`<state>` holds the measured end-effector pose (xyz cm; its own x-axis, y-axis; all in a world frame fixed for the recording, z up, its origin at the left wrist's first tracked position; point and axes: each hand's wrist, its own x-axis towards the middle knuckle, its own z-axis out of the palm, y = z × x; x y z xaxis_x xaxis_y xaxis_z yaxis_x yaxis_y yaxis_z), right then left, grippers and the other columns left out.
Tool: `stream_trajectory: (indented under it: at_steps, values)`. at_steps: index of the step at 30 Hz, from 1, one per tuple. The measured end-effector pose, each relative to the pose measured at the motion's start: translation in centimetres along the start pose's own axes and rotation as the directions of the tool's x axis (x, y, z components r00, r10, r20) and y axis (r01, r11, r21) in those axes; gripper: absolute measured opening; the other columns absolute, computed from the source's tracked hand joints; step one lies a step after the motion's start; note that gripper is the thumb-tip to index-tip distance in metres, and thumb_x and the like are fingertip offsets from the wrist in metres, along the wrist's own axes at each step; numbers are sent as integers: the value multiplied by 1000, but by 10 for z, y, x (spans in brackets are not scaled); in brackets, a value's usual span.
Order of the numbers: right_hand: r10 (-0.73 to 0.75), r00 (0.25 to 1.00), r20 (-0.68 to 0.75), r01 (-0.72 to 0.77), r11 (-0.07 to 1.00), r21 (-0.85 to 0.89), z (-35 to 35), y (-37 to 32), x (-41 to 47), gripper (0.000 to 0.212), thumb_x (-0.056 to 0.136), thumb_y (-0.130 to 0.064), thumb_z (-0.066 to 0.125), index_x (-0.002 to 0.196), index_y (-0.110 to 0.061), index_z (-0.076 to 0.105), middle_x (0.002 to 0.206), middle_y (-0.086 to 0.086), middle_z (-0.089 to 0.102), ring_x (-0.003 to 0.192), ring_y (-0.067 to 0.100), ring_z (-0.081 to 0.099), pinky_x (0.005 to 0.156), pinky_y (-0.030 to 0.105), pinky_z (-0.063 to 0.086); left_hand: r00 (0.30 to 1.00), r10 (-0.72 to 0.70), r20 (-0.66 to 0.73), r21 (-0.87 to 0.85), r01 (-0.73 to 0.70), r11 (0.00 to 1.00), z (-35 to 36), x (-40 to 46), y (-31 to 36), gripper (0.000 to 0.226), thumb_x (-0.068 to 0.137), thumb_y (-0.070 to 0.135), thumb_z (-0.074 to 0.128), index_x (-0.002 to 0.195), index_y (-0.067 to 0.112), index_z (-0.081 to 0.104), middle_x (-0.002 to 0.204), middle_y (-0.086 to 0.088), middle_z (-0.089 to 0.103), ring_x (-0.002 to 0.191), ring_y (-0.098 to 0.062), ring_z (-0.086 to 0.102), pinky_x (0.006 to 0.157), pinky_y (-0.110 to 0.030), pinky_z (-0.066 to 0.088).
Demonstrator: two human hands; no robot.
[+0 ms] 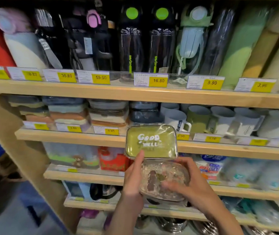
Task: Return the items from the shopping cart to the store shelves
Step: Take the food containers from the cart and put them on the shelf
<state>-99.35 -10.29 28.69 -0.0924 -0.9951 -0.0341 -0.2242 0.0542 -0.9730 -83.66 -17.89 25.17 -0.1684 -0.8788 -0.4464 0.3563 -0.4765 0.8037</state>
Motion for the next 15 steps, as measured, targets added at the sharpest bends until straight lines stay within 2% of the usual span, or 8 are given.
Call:
stream_trajectory:
  at_steps: [3,5,7,9,11,13,15]
  values:
    - [-31,994,108,40,995,-86,-5,3,-7,95,47,-1,99,124,-19,47,123,1,60,97,-5,66,74,11,52,996,-86,5,-16,86,996,4,13,2,100,37,89,76,124,40,65,130,2,68,122,-30,62,103,-58,45]
    - [-113,992,55,123,966,-227,-8,7,-5,96,47,-18,100,125,-25,46,125,-4,57,106,-5,61,80,9,48,993,-116,22,5,116,993,10,15,11,99,40,86,78,124,35,66,125,-1,71,118,-30,65,103,-56,47]
    - [-206,979,0,195,929,-315,-12,11,-2,91,49,-34,98,124,-35,47,121,-19,57,112,-6,56,83,7,45,994,-90,69,-3,91,996,17,13,25,80,57,74,79,121,27,70,116,-6,75,109,-30,71,101,-54,51]
    - [-232,971,-61,206,937,-281,-16,12,0,88,50,-29,98,123,-37,50,117,-28,57,112,-7,56,81,8,47,991,-51,122,-12,53,999,17,18,42,68,70,65,76,122,21,70,114,-7,76,107,-28,72,98,-50,53]
    - [-230,968,-104,206,957,-203,-20,13,2,88,49,-30,99,124,-36,52,119,-29,58,111,-4,58,77,11,52,995,1,103,37,-5,999,17,23,63,65,76,65,71,124,21,68,113,-1,77,106,-21,73,97,-43,53]
    - [-222,967,-124,202,968,-151,-23,15,5,93,45,-47,97,127,-36,54,121,-24,61,112,-3,59,81,8,50,998,24,60,66,-28,997,21,29,81,61,80,63,68,124,20,66,109,0,77,102,-17,74,99,-42,54]
    - [-213,968,-135,200,974,-105,-24,14,8,97,40,-63,91,127,-36,55,121,-23,63,112,-4,60,84,5,46,999,18,28,73,-20,997,29,33,94,64,81,61,70,127,16,62,107,-4,77,94,-17,76,87,-37,60]
